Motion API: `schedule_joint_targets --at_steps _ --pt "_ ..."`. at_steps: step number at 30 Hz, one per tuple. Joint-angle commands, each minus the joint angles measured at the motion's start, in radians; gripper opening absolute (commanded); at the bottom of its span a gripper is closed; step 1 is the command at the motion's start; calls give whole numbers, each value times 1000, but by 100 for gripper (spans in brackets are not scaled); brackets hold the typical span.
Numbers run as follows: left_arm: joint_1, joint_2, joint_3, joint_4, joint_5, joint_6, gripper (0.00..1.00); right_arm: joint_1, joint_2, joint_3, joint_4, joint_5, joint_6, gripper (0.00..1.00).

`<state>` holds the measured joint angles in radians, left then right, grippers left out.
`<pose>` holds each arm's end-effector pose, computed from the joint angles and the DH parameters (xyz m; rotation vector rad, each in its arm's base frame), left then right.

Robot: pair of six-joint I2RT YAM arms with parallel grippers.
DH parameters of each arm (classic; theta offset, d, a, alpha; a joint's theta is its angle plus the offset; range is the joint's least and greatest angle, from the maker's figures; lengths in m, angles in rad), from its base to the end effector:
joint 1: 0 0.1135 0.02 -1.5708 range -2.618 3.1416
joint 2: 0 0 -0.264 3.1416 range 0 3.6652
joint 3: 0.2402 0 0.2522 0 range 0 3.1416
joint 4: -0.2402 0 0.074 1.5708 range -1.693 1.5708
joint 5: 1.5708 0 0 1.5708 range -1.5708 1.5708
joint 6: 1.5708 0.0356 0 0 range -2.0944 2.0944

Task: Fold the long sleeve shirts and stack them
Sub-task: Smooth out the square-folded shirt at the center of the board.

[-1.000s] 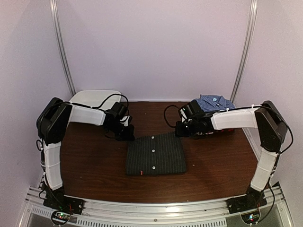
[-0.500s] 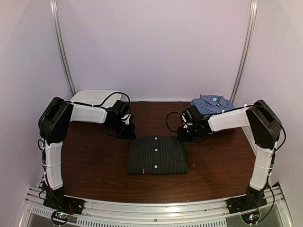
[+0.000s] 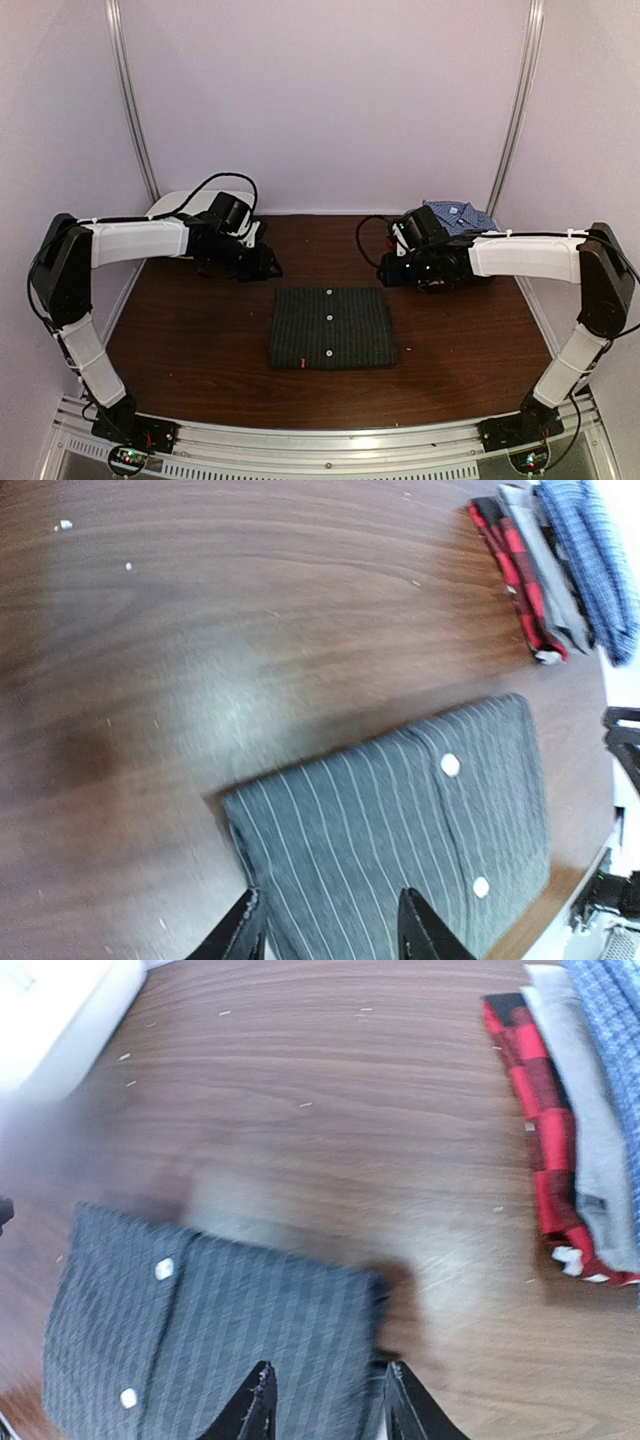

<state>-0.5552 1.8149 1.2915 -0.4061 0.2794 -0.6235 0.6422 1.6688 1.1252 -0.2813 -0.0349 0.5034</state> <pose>0.3268 -0.2143 0.2125 0.0332 2.6496 -0.7980 0.2882 0.2171 0.2204 -0.1885 2.4678 0.5611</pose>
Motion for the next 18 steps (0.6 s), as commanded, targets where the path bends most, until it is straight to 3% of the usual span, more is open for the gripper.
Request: schedule_joint_targets --at_steps 1,9,18 --pt "5 -110 -155 68 105 -42 46 101 -42 -43 -20 28 33 37" --pt "-1 -216 -408 181 204 -93 48 228 -22 -59 11 29 86 37" --pt "-19 -162 -493 339 294 -152 52 228 -26 -164 47 54 109 36"
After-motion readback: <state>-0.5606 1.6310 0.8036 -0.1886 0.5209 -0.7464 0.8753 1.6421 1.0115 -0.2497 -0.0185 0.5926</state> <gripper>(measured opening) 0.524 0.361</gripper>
